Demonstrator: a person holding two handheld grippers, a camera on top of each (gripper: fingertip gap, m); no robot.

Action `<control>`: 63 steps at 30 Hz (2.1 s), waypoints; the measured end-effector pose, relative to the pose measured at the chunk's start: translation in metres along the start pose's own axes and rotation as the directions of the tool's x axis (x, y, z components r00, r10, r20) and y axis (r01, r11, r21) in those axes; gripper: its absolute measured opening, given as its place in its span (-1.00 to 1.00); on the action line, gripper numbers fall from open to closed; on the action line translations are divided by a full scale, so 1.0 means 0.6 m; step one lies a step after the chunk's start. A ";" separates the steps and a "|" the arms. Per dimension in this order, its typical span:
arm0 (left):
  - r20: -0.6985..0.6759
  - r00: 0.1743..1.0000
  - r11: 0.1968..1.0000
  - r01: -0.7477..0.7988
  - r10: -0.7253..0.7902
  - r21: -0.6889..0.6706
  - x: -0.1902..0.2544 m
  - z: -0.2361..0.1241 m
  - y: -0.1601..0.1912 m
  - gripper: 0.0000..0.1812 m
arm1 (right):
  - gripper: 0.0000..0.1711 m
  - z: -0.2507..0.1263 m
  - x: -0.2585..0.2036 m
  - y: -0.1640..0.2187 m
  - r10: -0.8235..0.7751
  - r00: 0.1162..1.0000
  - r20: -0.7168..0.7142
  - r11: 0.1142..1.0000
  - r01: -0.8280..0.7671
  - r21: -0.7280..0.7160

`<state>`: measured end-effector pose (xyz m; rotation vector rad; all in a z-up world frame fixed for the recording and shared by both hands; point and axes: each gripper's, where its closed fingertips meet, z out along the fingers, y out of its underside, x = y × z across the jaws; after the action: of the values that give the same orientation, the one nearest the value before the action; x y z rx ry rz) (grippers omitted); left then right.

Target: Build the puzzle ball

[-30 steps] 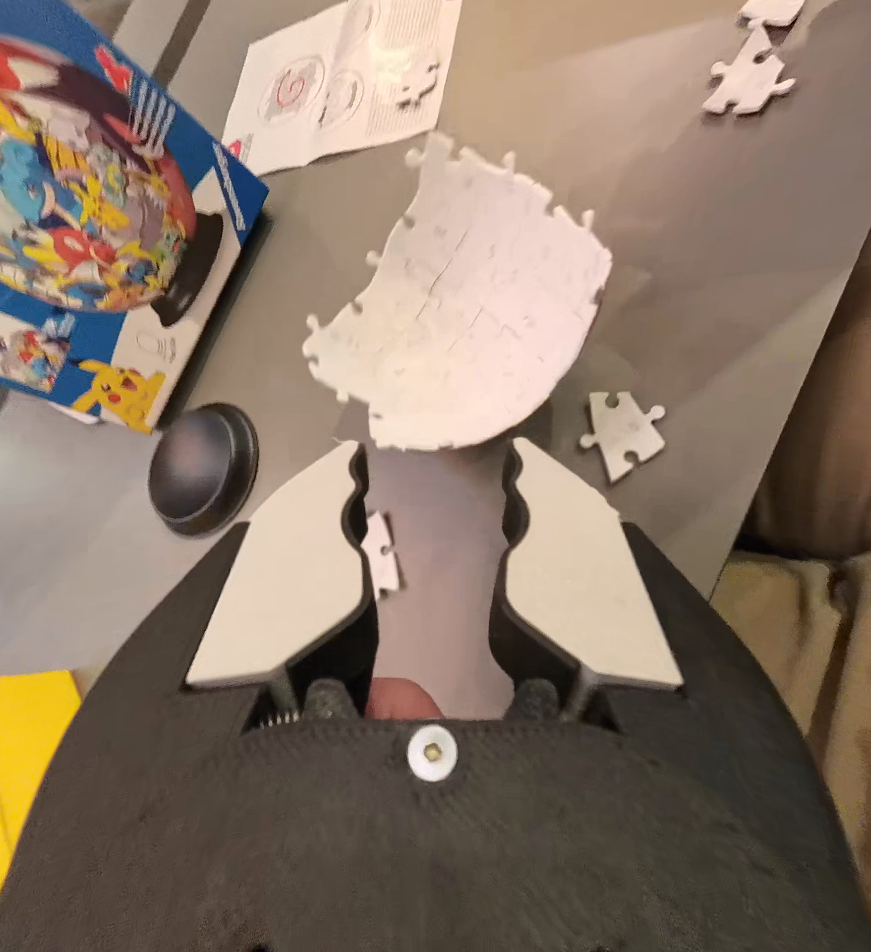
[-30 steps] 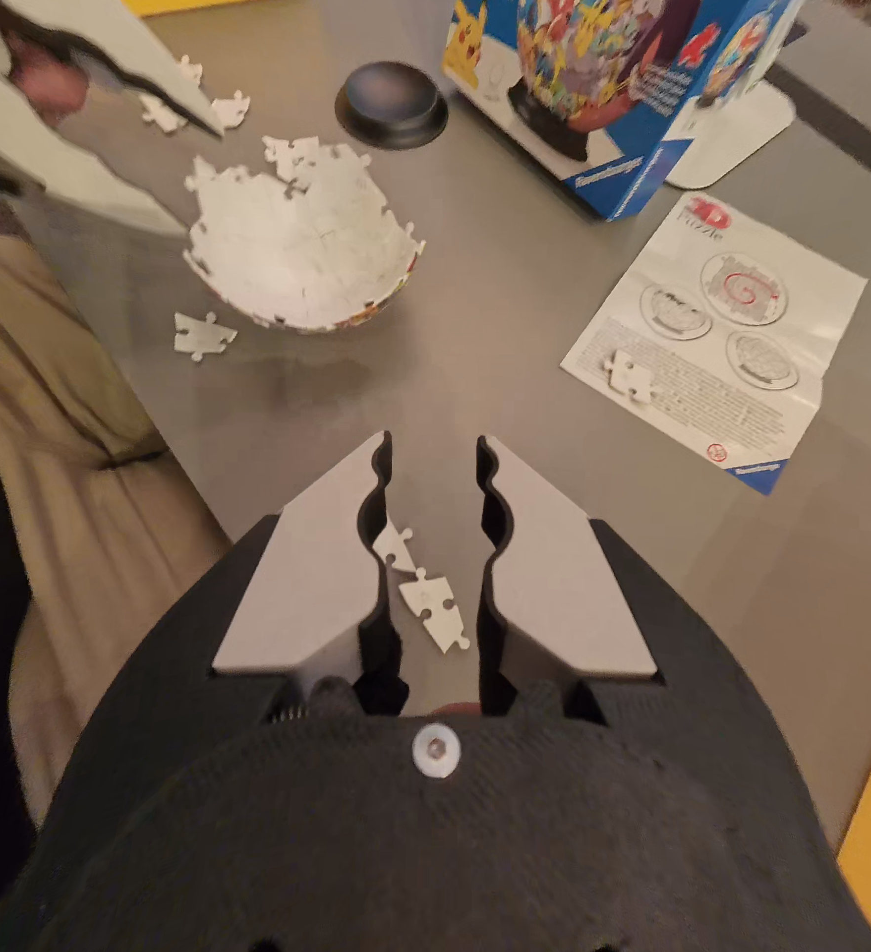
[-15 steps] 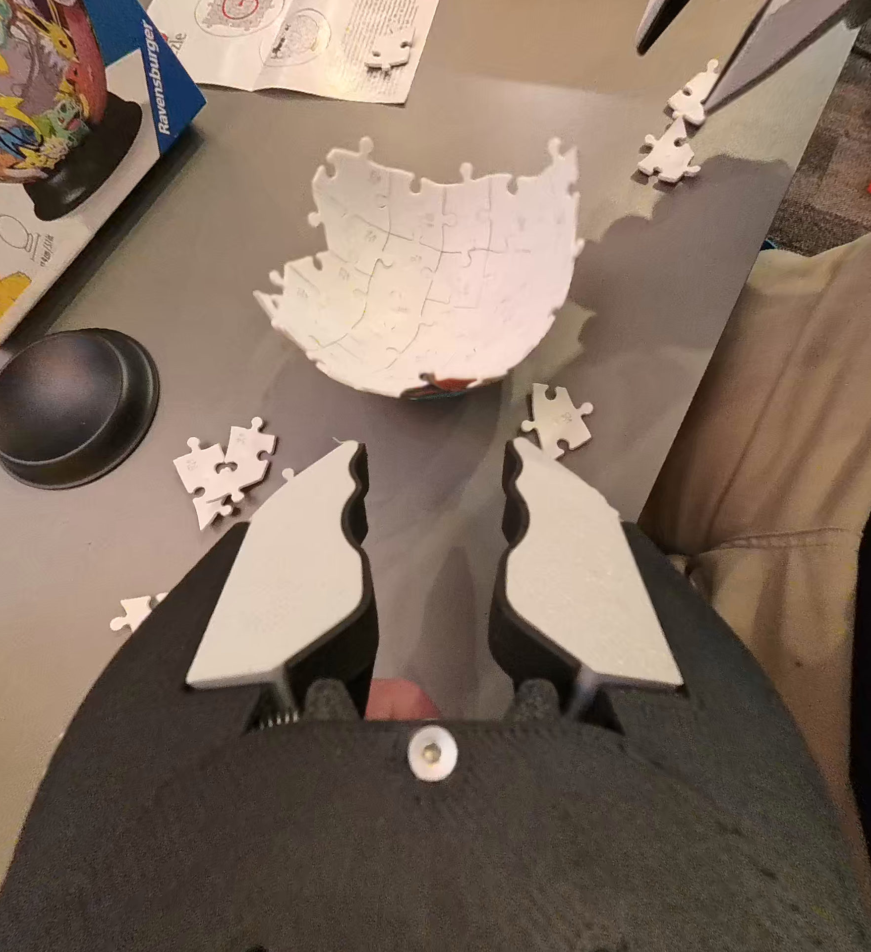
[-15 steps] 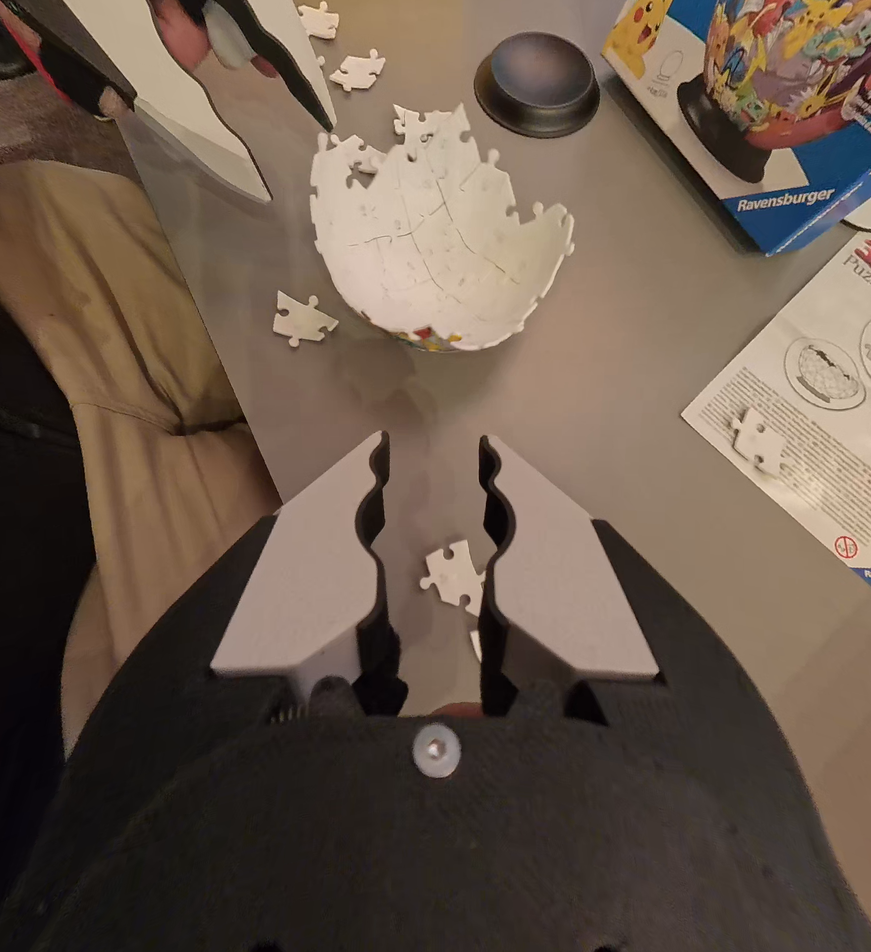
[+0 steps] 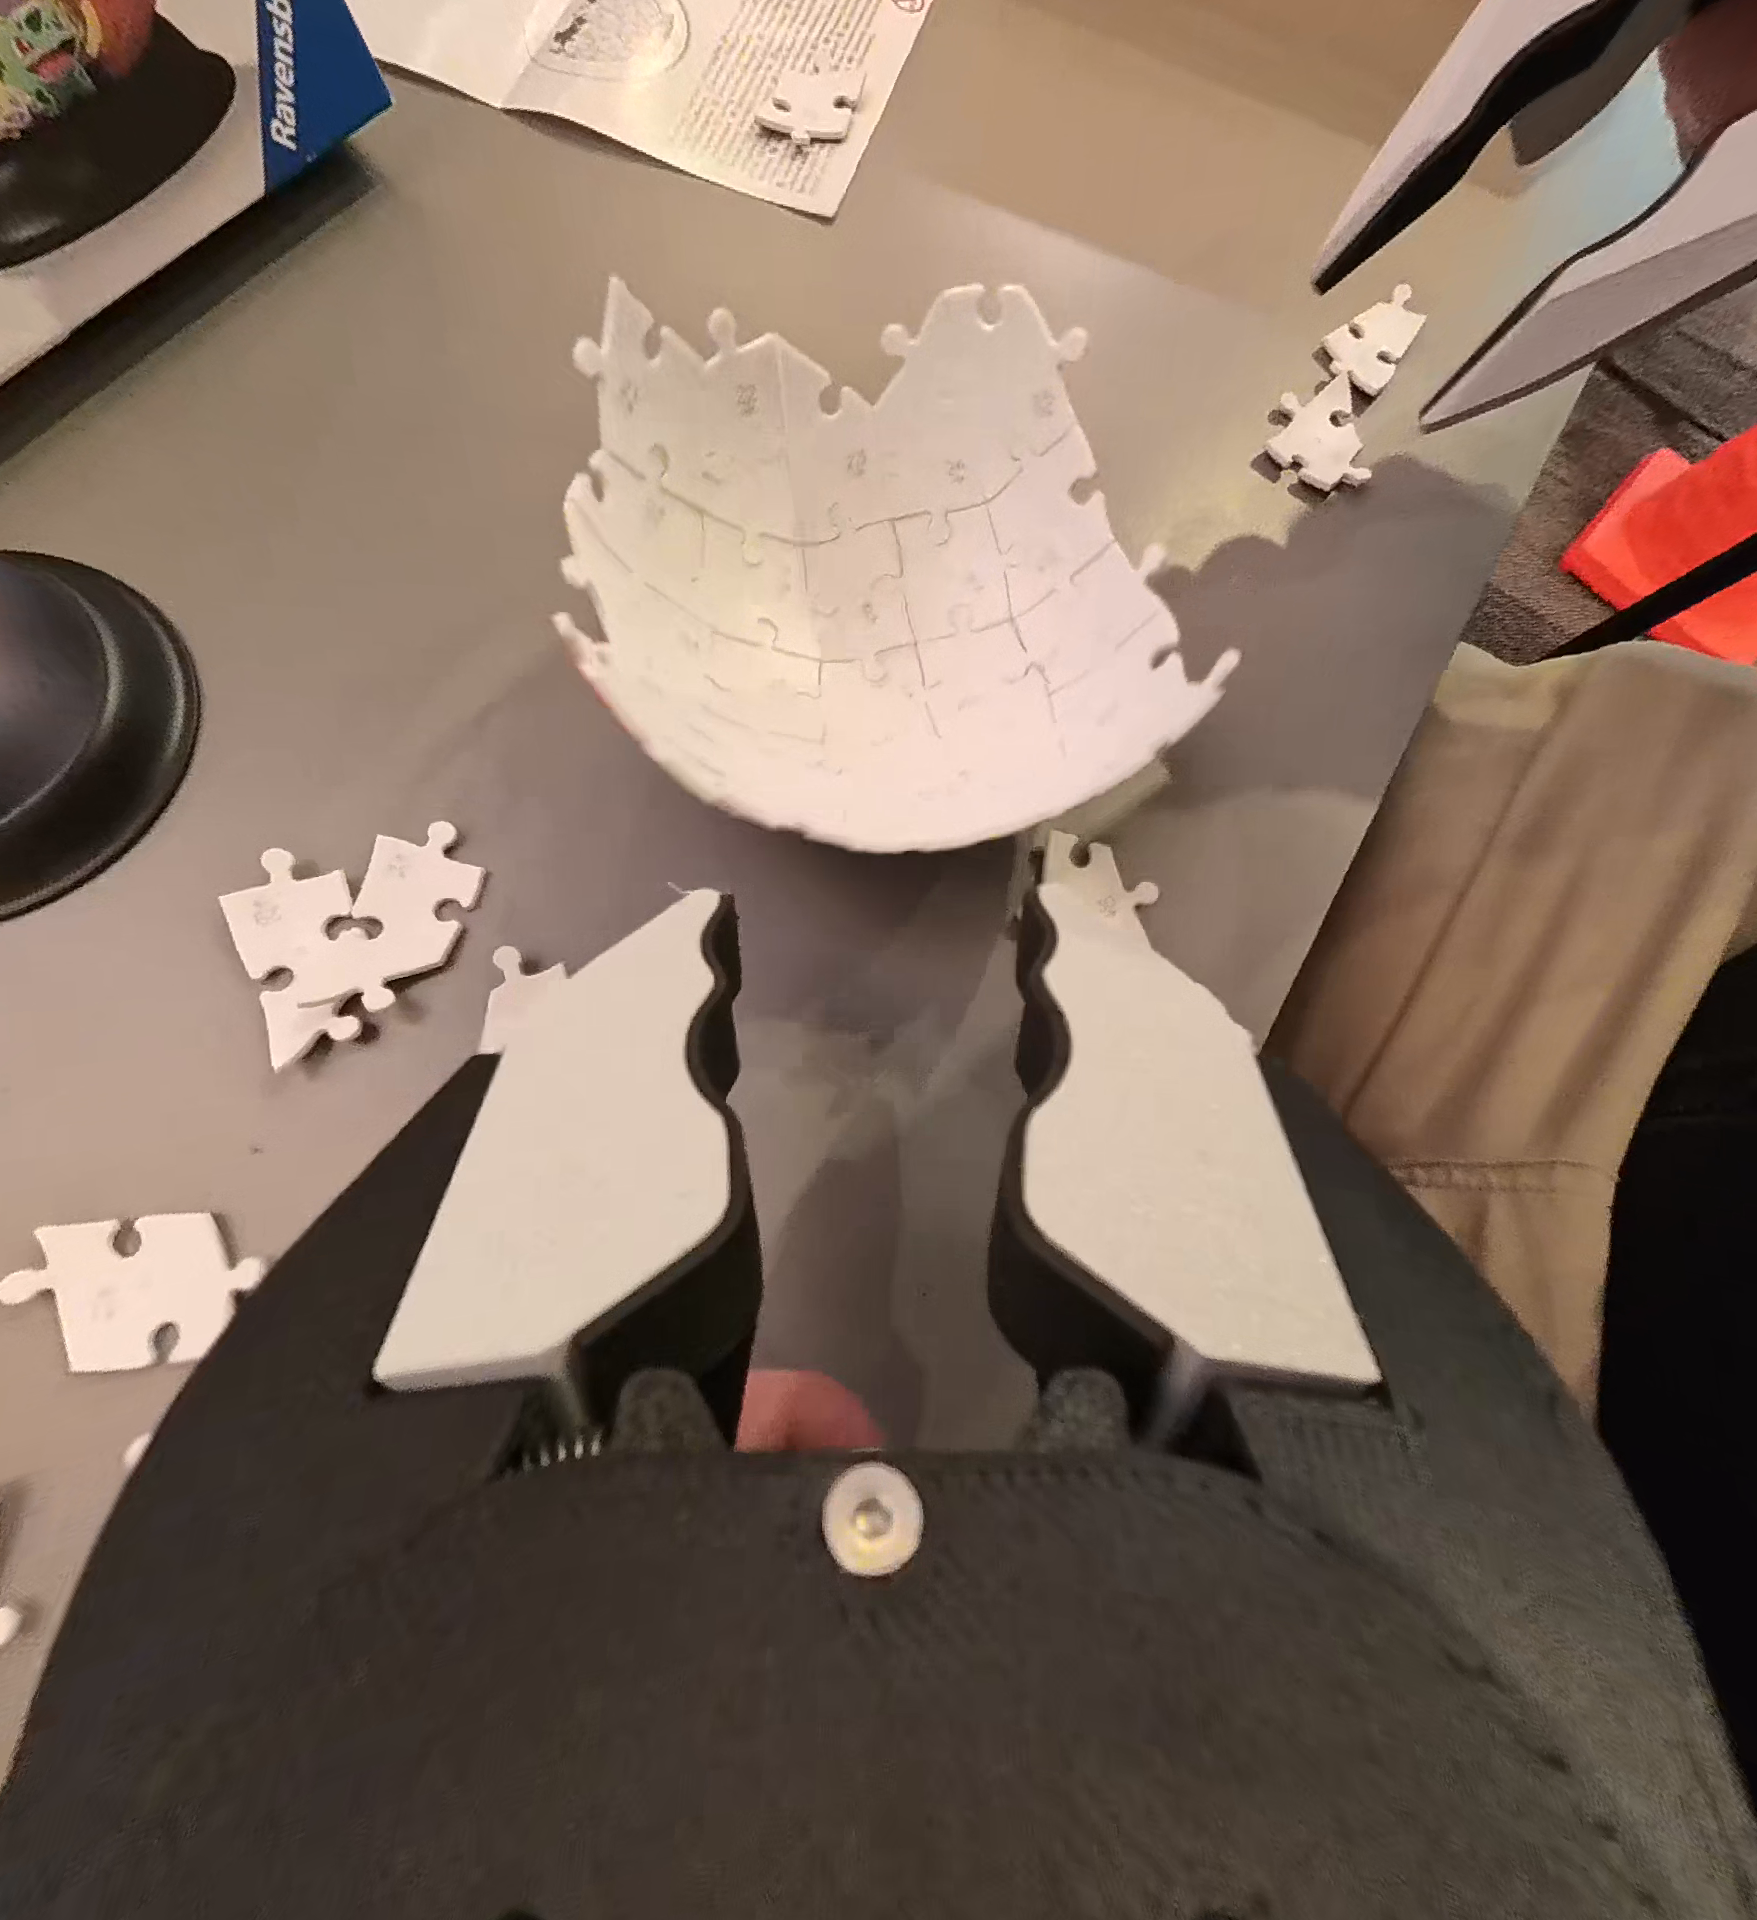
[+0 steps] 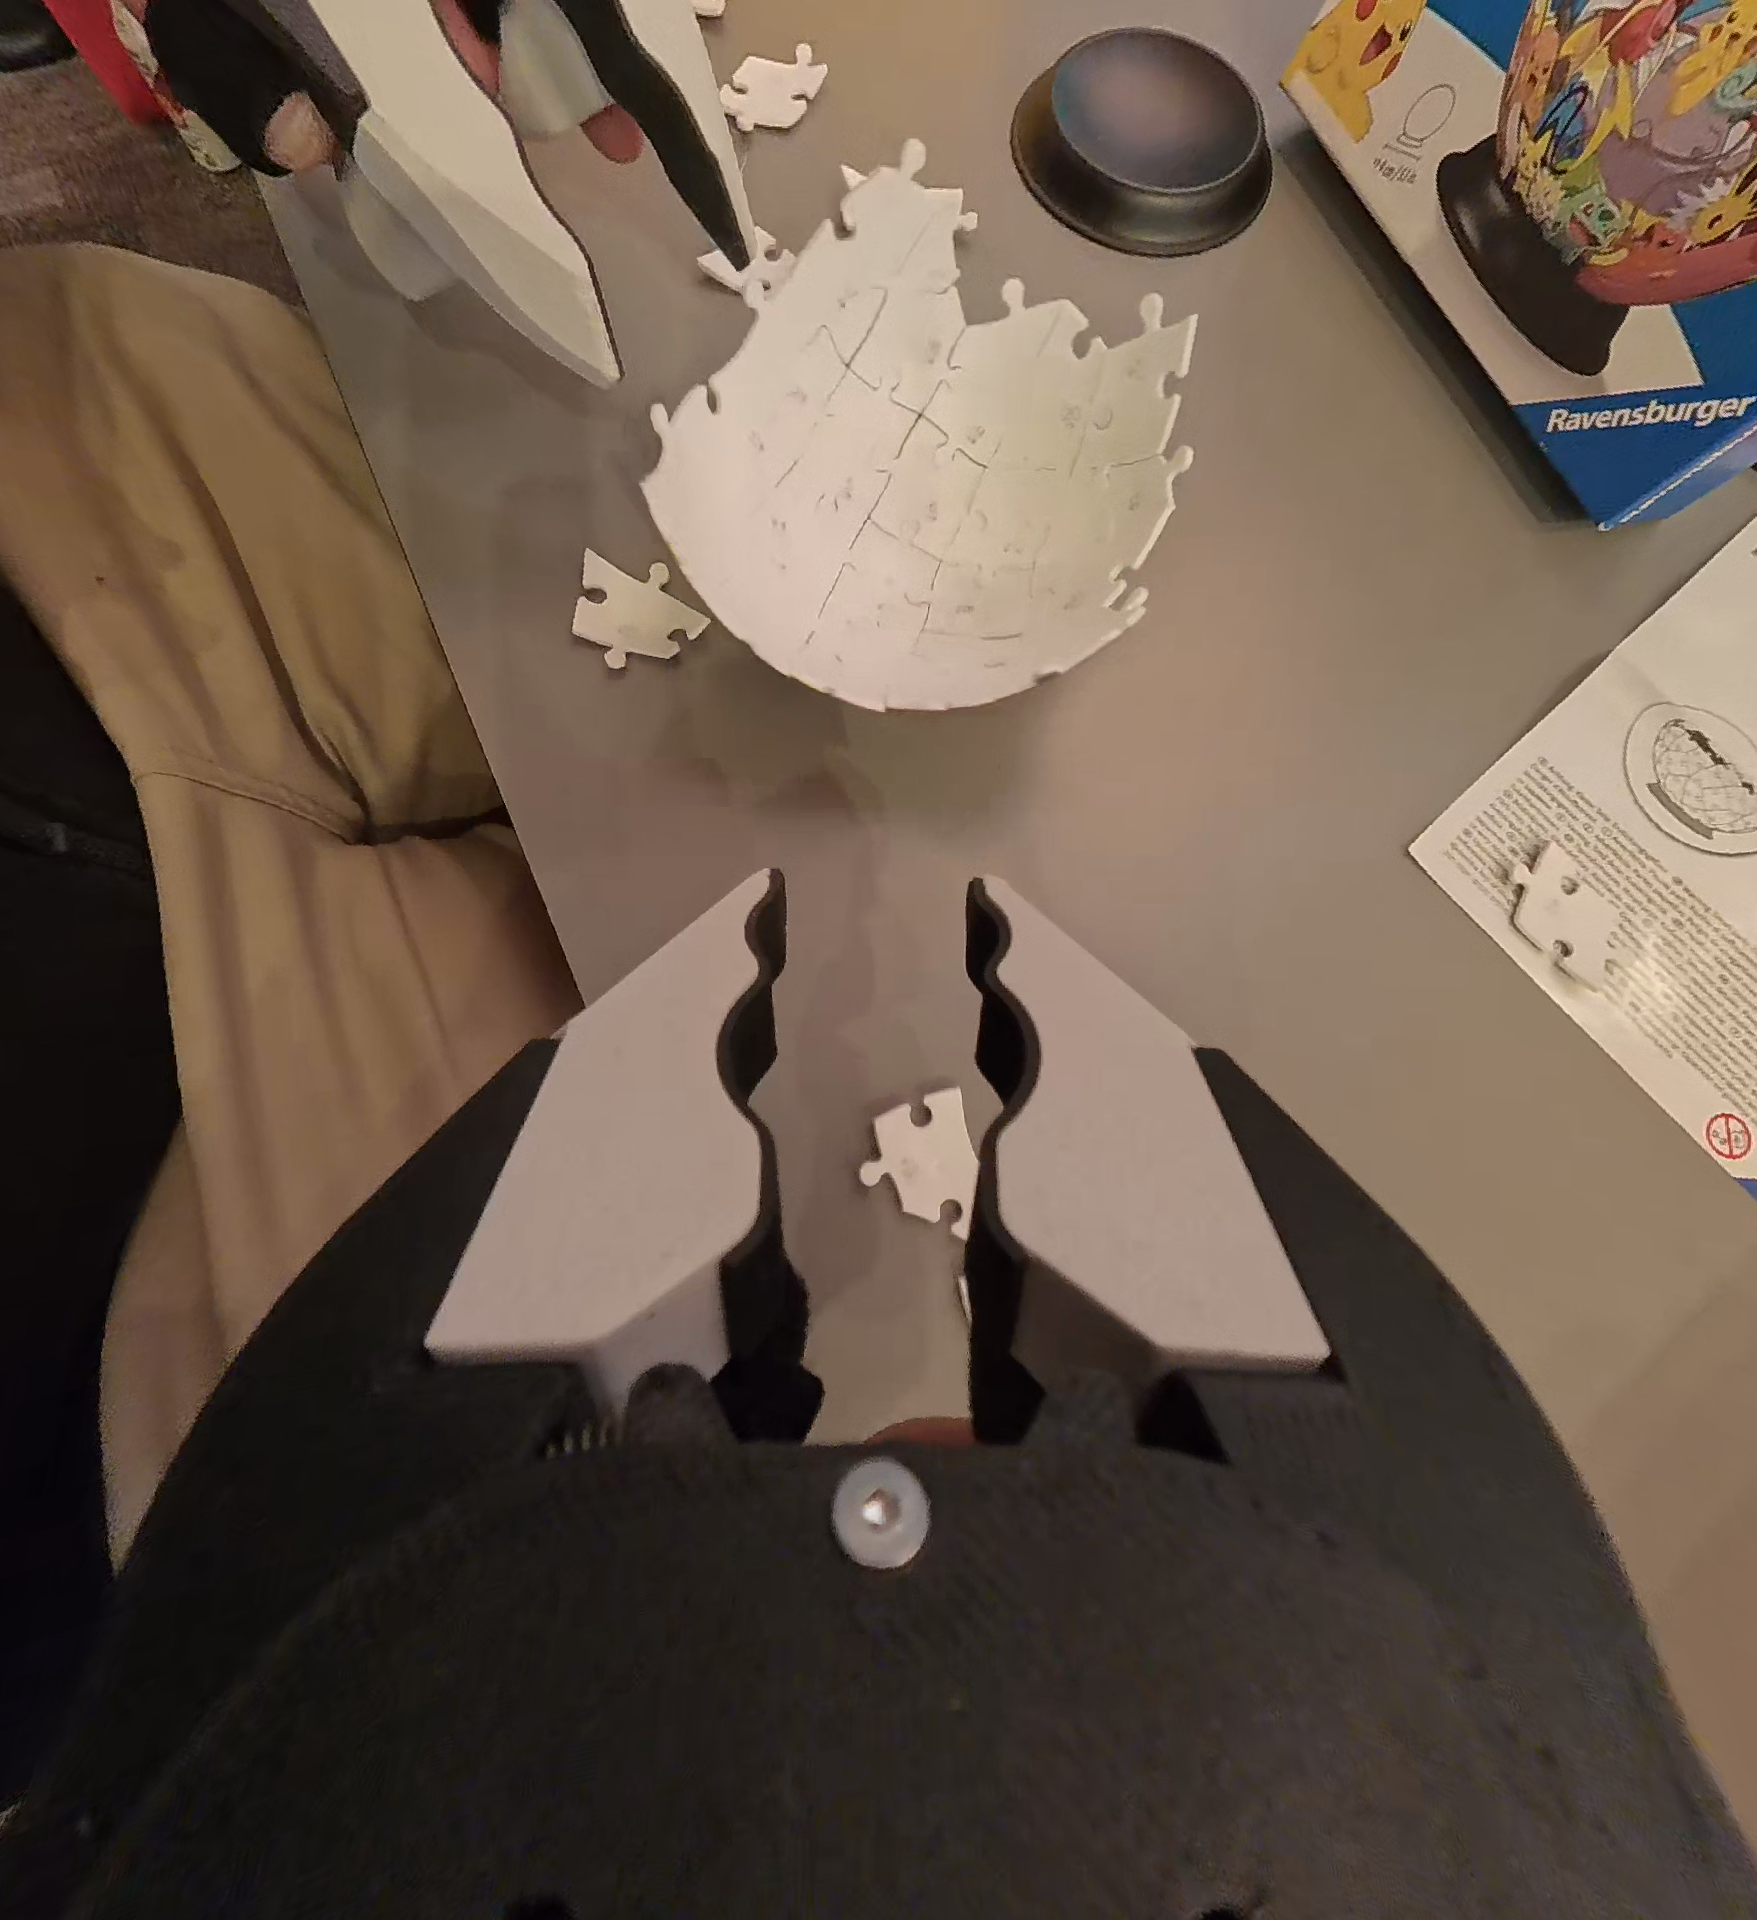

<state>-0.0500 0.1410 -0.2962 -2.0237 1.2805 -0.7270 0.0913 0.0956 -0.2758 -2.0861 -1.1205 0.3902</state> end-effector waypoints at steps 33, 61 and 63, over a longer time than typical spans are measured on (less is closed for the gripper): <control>-0.028 1.000 0.999 0.003 -0.002 0.040 0.021 0.020 -0.021 -0.41 | -0.60 -0.018 0.031 0.022 0.052 0.997 -0.049 0.999 -0.052 -0.008; -0.051 0.985 0.987 -0.163 0.163 0.008 0.080 0.049 -0.017 -0.40 | -0.59 -0.009 0.035 0.040 0.070 0.996 -0.046 0.996 -0.073 -0.050; -0.056 0.983 0.984 -0.177 0.177 0.006 0.086 0.052 -0.018 -0.40 | -0.59 -0.007 0.034 0.042 0.073 0.996 -0.042 0.996 -0.076 -0.053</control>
<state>-0.0016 0.1036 -0.3025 -1.8709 1.4704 -0.7051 0.1203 0.1014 -0.2898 -2.1790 -1.0431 0.3552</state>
